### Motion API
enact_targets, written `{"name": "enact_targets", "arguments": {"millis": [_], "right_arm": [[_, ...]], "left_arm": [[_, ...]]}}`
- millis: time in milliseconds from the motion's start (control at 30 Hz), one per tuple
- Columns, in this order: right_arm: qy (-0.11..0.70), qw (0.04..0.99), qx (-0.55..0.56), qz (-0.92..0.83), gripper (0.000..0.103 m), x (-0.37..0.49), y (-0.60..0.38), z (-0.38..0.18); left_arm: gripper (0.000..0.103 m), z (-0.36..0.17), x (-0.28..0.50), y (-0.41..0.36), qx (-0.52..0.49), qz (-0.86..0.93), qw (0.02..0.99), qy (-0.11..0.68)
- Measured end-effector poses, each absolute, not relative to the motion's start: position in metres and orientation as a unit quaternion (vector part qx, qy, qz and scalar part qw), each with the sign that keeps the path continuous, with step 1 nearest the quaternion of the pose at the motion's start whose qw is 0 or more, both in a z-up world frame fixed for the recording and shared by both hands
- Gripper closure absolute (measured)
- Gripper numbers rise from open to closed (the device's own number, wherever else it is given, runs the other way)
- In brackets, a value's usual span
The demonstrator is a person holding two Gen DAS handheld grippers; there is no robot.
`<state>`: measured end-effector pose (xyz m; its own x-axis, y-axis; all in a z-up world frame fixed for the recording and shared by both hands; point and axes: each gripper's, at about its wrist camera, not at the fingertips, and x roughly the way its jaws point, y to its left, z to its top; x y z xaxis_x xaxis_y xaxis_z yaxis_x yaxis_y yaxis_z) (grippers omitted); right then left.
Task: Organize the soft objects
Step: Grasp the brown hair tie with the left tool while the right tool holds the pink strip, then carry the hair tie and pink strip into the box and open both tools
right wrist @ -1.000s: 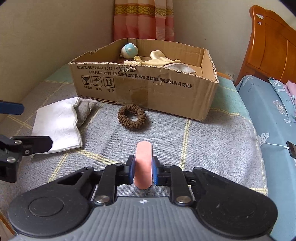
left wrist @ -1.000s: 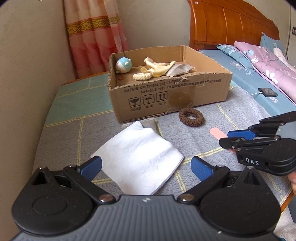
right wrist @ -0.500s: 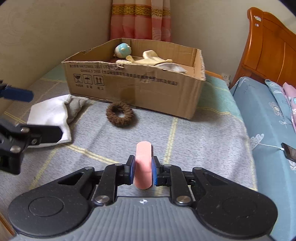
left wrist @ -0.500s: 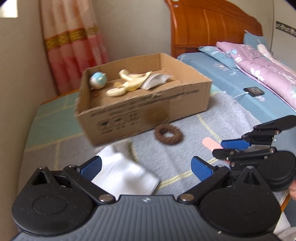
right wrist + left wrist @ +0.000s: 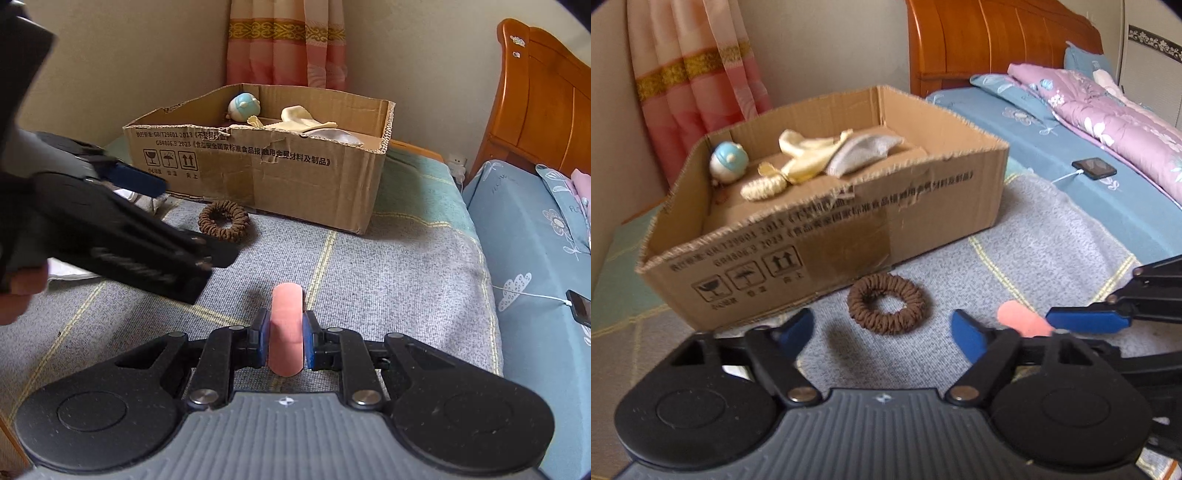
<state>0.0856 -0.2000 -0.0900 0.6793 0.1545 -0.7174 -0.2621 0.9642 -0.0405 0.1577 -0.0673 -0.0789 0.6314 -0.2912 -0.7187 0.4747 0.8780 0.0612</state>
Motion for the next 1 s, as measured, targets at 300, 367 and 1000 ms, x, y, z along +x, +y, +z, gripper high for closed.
{"name": "enact_targets", "arguments": {"millis": [300,367,1000], "right_arm": [[0.378,0.915,-0.068,0.12,0.081,0.087,-0.203,-0.091],[0.378,0.915,-0.068,0.121,0.081,0.087,-0.204,-0.091],[0.371,0.919,-0.062,0.118,0.081,0.083,-0.206,-0.08]], "left_arm": [[0.048,-0.081,0.164,-0.072,0.105,-0.226,0.897,0.366],[0.053,-0.081,0.164,-0.073,0.101,-0.223,0.897,0.367],[0.066,-0.047,0.136,-0.058,0.114,-0.239,0.894,0.361]]}}
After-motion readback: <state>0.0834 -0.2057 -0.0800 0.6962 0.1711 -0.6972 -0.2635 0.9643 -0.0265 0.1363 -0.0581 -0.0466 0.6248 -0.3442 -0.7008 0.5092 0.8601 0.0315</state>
